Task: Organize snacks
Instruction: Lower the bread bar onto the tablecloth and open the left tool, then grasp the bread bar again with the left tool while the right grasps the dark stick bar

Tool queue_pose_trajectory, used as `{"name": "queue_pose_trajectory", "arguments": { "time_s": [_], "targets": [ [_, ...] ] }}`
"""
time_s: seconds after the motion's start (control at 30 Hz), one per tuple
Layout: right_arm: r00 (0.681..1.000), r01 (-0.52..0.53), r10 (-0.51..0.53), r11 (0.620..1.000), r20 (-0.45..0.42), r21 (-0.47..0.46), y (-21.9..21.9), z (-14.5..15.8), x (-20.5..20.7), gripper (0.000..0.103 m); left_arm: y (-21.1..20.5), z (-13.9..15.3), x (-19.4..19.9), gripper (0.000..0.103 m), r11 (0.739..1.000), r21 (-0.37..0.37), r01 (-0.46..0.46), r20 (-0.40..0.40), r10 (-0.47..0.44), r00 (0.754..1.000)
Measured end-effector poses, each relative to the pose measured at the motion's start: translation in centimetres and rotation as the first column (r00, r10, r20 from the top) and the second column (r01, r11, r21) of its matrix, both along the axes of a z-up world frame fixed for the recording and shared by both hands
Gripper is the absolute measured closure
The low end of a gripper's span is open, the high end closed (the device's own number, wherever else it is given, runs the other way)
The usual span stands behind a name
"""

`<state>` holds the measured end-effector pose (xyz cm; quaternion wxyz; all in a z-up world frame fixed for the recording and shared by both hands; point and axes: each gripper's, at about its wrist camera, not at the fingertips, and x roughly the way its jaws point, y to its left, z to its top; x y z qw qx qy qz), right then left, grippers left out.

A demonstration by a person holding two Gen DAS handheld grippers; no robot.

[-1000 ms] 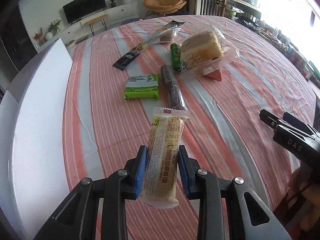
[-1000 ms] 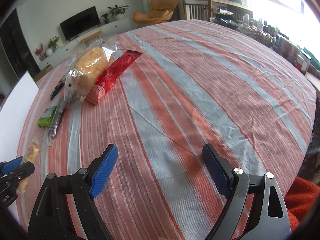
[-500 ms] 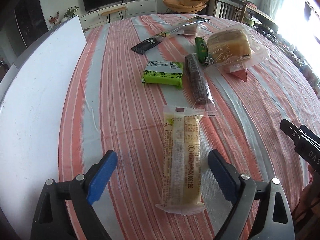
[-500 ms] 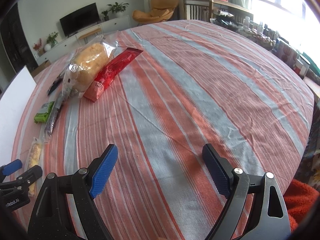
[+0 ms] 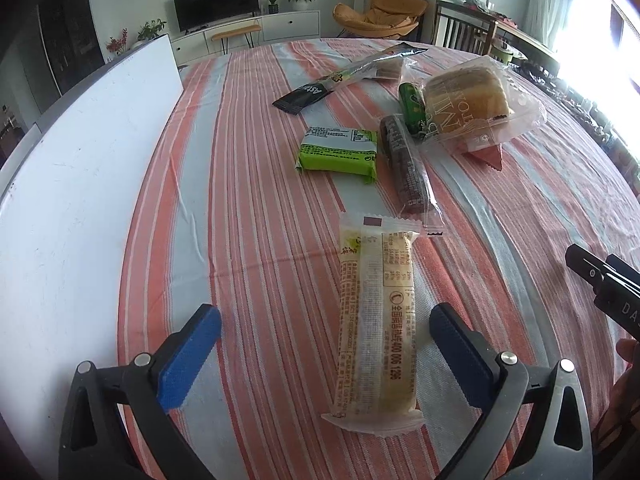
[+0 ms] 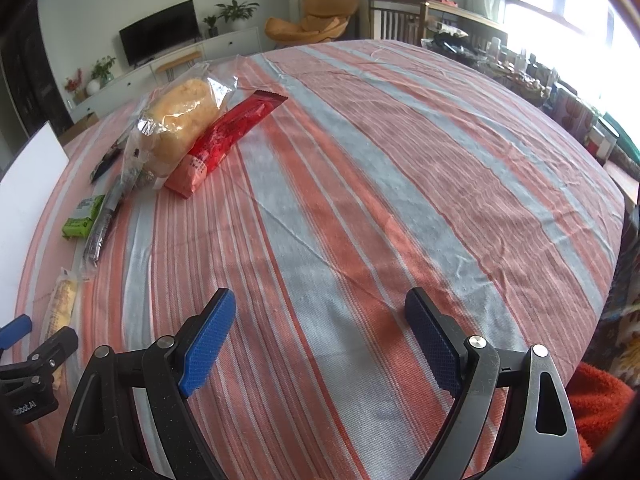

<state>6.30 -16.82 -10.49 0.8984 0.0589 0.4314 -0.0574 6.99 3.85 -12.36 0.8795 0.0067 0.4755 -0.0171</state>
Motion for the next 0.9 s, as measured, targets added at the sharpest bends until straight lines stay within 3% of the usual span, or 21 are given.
{"name": "queue_pose_trajectory", "arguments": {
  "time_s": [0.73, 0.9],
  "targets": [
    [1.0, -0.002, 0.002, 1.0, -0.006, -0.022, 0.3, -0.1, 0.0, 0.014, 0.1, 0.1, -0.2, 0.0, 1.0, -0.003, 0.008, 0.015, -0.008, 1.0],
    [0.999, 0.011, -0.015, 0.995, 0.038, 0.099, -1.2, 0.2, -0.5, 0.014, 0.3, 0.3, 0.3, 0.001, 0.999, -0.007, 0.034, -0.051, -0.034, 0.998]
  ]
}}
